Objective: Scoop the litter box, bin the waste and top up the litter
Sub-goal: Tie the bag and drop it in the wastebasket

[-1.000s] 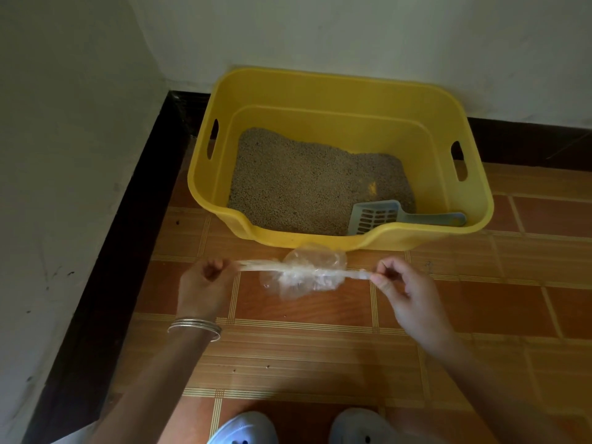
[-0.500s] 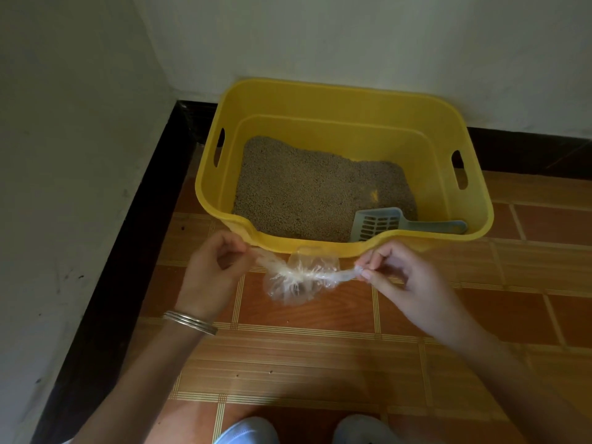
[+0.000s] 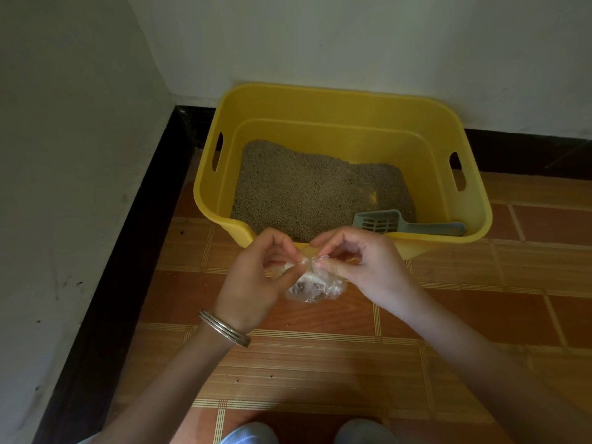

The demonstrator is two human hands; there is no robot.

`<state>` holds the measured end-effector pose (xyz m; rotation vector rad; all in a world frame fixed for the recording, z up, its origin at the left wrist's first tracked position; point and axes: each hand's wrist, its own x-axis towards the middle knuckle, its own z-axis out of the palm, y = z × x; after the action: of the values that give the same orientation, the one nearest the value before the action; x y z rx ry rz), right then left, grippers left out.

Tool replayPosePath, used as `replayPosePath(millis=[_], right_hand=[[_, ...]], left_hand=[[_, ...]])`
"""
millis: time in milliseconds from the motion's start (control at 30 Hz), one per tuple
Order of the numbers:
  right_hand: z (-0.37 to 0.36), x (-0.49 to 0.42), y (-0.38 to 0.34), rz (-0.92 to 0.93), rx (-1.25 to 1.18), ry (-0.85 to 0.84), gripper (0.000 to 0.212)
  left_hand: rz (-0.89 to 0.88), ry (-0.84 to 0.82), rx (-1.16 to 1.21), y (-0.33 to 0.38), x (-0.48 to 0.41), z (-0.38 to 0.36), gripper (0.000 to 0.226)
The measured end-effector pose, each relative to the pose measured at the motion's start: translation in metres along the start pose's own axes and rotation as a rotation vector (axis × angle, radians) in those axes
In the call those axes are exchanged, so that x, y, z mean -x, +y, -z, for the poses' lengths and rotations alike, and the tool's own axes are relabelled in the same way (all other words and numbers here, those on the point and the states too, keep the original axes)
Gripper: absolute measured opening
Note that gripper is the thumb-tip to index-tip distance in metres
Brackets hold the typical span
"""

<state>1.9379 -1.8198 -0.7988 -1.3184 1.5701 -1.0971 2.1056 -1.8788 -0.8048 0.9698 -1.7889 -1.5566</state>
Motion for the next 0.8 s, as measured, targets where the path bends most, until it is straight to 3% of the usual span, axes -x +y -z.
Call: replayPosePath(millis=[567,800], right_hand=[[-0.004,0.0,-0.008,0.037,0.078,-0.049,0.024],[0.006,0.005,-0.027,0.147,0.239,-0.035,0.009]], left_hand=[[-0.151,0.105,-0.242,0.015,0.003,0.003,0.02],[-0.269,0.113,-0.318,0.031,0.004,0.008,0.016]])
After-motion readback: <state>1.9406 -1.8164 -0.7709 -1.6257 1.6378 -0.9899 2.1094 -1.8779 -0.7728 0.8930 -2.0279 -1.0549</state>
